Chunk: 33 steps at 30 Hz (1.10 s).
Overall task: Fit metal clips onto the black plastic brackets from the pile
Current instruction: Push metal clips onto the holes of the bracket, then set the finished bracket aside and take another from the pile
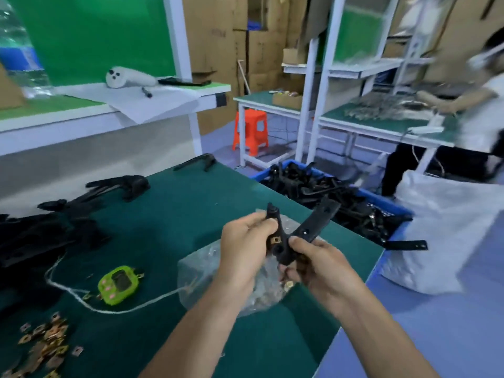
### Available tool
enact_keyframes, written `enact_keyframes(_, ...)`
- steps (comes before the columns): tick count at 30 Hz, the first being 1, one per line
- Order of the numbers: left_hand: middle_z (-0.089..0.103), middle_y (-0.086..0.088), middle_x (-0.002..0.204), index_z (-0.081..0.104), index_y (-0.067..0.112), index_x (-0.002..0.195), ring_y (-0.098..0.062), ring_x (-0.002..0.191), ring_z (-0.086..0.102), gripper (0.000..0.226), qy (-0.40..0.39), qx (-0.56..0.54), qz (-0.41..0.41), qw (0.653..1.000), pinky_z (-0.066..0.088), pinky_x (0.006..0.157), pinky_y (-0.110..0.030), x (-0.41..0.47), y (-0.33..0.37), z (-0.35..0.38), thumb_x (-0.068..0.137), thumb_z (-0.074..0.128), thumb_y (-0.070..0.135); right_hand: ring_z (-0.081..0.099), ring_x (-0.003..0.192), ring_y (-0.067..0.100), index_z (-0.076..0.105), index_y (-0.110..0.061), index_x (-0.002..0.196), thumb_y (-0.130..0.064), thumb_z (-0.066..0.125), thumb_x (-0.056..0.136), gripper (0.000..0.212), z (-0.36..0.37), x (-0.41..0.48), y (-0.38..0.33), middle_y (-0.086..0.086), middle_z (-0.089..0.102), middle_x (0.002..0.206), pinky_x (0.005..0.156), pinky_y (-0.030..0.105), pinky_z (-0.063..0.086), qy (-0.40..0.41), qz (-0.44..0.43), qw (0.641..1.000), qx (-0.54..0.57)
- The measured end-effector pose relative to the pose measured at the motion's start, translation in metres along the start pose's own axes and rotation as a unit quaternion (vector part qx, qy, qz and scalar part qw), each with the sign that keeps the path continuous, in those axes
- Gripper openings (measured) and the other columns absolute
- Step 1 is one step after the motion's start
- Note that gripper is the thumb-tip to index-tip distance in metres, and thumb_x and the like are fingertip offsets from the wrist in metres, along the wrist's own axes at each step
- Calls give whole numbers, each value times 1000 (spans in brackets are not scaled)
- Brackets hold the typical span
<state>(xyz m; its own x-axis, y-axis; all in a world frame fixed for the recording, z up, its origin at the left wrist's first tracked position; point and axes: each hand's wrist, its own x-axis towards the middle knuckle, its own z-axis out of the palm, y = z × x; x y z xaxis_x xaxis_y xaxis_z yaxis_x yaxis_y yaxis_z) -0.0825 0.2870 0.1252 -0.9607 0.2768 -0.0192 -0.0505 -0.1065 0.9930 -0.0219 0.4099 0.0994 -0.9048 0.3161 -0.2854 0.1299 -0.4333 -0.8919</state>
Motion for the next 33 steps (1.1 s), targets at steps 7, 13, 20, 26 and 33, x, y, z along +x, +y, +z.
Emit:
enact_keyframes(7,67,-8,75,69,9,85,-15,54,59,10,-61,-54,-168,983,50,47,-26,106,-1,99,94,67,12,65,52,20,61,1,100,-13,58,99,14,-67,86,-65,15,68,68,46,25,55,101,44,984,138)
enact_keyframes(13,38,1,157,35,25,155,-23,137,44,65,-104,164,-52,980,39,110,-40,164,34,97,99,51,54,67,63,23,62,-14,102,-37,63,93,25,-73,158,-91,10,65,87,65,33,57,185,52,980,-43)
enact_keyframes(20,75,24,88,78,35,91,12,85,67,26,17,156,74,985,45,79,-12,127,9,-24,87,69,12,69,73,18,76,-22,73,-18,64,75,13,28,145,-27,-4,75,76,72,31,56,104,-89,944,-300)
enact_keyframes(26,77,20,84,80,35,81,7,81,69,32,107,193,90,971,48,71,-7,78,-8,-114,84,67,5,64,77,0,77,-31,80,-17,60,83,22,115,102,-1,-18,71,75,67,13,44,-81,-149,885,-433)
enact_keyframes(33,74,22,76,77,38,77,0,64,66,36,267,251,62,928,49,56,-14,1,-28,-255,92,68,7,66,89,6,79,-26,90,-18,63,88,18,204,75,58,-10,75,89,73,14,45,-190,-150,833,-497)
